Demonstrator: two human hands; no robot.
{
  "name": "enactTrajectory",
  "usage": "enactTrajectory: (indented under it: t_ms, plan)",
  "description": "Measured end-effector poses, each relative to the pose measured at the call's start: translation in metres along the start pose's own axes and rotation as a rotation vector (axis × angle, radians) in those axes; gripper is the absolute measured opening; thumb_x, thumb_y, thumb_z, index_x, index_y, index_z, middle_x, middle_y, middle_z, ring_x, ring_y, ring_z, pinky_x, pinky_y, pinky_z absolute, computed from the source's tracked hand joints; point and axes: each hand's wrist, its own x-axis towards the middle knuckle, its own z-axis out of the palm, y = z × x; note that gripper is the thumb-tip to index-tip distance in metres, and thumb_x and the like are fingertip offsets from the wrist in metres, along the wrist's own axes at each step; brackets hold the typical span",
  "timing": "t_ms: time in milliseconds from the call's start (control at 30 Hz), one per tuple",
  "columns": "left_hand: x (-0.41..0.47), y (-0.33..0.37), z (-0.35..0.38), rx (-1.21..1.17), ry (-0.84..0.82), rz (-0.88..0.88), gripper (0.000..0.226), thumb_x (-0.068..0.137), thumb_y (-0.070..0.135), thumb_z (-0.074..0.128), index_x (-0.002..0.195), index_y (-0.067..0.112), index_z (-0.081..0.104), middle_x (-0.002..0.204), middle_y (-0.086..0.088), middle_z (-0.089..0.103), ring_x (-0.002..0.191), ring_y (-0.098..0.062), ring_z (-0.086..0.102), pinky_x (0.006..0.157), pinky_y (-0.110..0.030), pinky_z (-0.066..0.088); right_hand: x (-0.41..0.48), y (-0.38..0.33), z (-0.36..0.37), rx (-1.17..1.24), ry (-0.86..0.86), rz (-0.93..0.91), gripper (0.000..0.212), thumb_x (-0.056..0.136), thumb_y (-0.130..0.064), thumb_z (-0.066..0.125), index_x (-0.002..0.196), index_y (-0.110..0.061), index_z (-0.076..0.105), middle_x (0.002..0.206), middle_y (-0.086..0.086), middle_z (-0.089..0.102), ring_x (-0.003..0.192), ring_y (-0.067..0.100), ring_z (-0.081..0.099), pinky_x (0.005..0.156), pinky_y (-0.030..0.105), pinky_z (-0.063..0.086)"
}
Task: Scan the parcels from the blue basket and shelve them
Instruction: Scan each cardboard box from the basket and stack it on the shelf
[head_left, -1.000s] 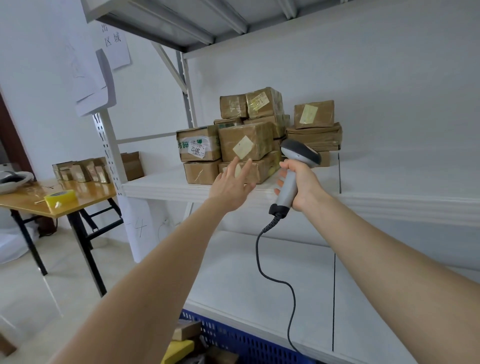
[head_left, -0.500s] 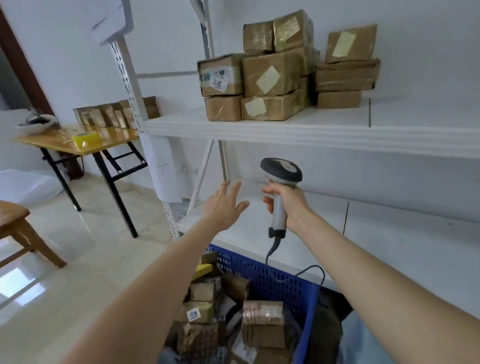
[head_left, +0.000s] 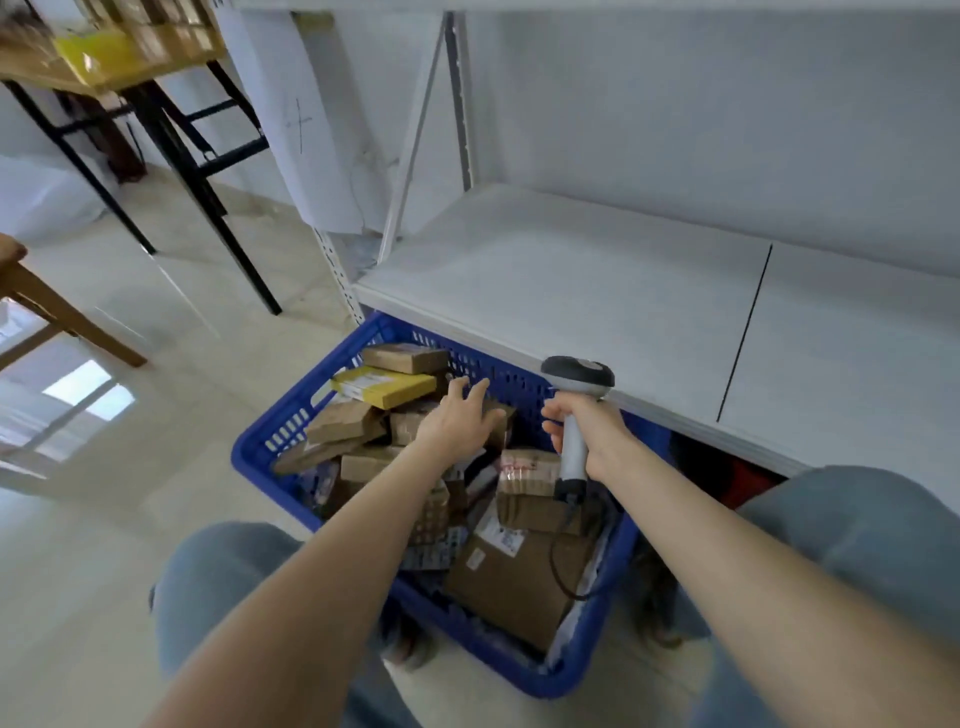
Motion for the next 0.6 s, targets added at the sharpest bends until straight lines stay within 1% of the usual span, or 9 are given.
enactTrajectory:
  t_ms: [67, 167, 233, 300, 367, 433, 467, 567, 600]
  plan:
    - [0.007, -0.004, 0.027, -0.036, -0.1, -0.033, 0.062, 0.1, 0.049, 0.035, 0.152, 0.018, 0.019, 0.157, -0.01, 0.011, 0.138, -0.032, 0.032, 0.108, -0.045, 0.035, 0.02, 0.017, -0.007, -0.019, 0.04, 0.052, 0.005, 0.088, -0.007, 0.064, 0.089, -0.002, 0.065, 0.08, 0.01, 0.064, 0.063, 0.017, 0.058, 0.057, 0.029, 0.048]
    - [0.022, -0.008, 0.064, -0.138, -0.231, -0.091, 0.062, 0.1, 0.048, 0.034, 0.151, 0.016, 0.02, 0.156, -0.015, 0.013, 0.139, -0.034, 0.031, 0.111, -0.043, 0.032, 0.05, 0.037, -0.018, -0.077, 0.114, 0.128, 0.02, 0.083, -0.008, 0.069, 0.1, 0.001, 0.066, 0.08, 0.011, 0.063, 0.062, 0.02, 0.056, 0.058, 0.033, 0.051]
    - [0.033, -0.011, 0.083, -0.236, -0.267, -0.15, 0.063, 0.1, 0.047, 0.034, 0.152, 0.015, 0.016, 0.156, -0.016, 0.013, 0.138, -0.034, 0.032, 0.11, -0.041, 0.032, 0.069, 0.046, -0.024, -0.091, 0.146, 0.193, 0.021, 0.08, -0.009, 0.072, 0.098, -0.001, 0.066, 0.077, 0.011, 0.061, 0.062, 0.022, 0.056, 0.056, 0.034, 0.051]
    - [0.044, -0.014, 0.1, -0.332, -0.291, -0.225, 0.066, 0.1, 0.048, 0.034, 0.153, 0.016, 0.011, 0.157, -0.017, 0.013, 0.139, -0.035, 0.029, 0.109, -0.04, 0.031, 0.086, 0.053, -0.029, -0.084, 0.174, 0.242, 0.016, 0.078, -0.01, 0.072, 0.09, -0.003, 0.064, 0.077, 0.012, 0.06, 0.068, 0.026, 0.058, 0.068, 0.039, 0.055]
    - [0.054, -0.017, 0.114, -0.4, -0.311, -0.281, 0.068, 0.1, 0.047, 0.035, 0.154, 0.015, 0.007, 0.157, -0.017, 0.014, 0.142, -0.034, 0.024, 0.11, -0.04, 0.029, 0.101, 0.06, -0.032, -0.084, 0.181, 0.278, 0.028, 0.074, -0.013, 0.075, 0.098, -0.002, 0.065, 0.09, 0.015, 0.065, 0.083, 0.031, 0.063, 0.084, 0.044, 0.055]
    - [0.063, -0.019, 0.124, -0.459, -0.324, -0.339, 0.069, 0.1, 0.046, 0.037, 0.153, 0.013, 0.007, 0.157, -0.018, 0.017, 0.143, -0.034, 0.022, 0.111, -0.04, 0.027, 0.116, 0.068, -0.035, -0.091, 0.189, 0.304, 0.043, 0.07, -0.016, 0.076, 0.11, -0.001, 0.065, 0.105, 0.018, 0.067, 0.098, 0.035, 0.065, 0.09, 0.049, 0.053]
    - [0.065, -0.018, 0.128, -0.502, -0.329, -0.374, 0.069, 0.1, 0.045, 0.037, 0.153, 0.012, 0.009, 0.156, -0.017, 0.021, 0.142, -0.034, 0.024, 0.111, -0.04, 0.028, 0.121, 0.071, -0.035, -0.093, 0.178, 0.319, 0.044, 0.07, -0.016, 0.076, 0.11, -0.002, 0.066, 0.108, 0.019, 0.067, 0.099, 0.035, 0.065, 0.09, 0.05, 0.053]
    - [0.069, -0.014, 0.133, -0.719, -0.317, -0.476, 0.066, 0.099, 0.047, 0.04, 0.151, 0.012, 0.021, 0.152, -0.014, 0.032, 0.137, -0.033, 0.035, 0.111, -0.041, 0.033, 0.124, 0.074, -0.034, -0.082, 0.176, 0.338, 0.034, 0.074, -0.016, 0.074, 0.106, -0.004, 0.067, 0.104, 0.019, 0.067, 0.088, 0.031, 0.064, 0.087, 0.047, 0.054]
    - [0.069, -0.013, 0.132, -0.811, -0.299, -0.535, 0.068, 0.097, 0.051, 0.042, 0.15, 0.012, 0.026, 0.15, -0.013, 0.036, 0.134, -0.033, 0.039, 0.11, -0.043, 0.035, 0.124, 0.075, -0.034, -0.068, 0.181, 0.329, 0.036, 0.075, -0.016, 0.074, 0.107, -0.003, 0.067, 0.101, 0.018, 0.067, 0.085, 0.03, 0.064, 0.085, 0.046, 0.055]
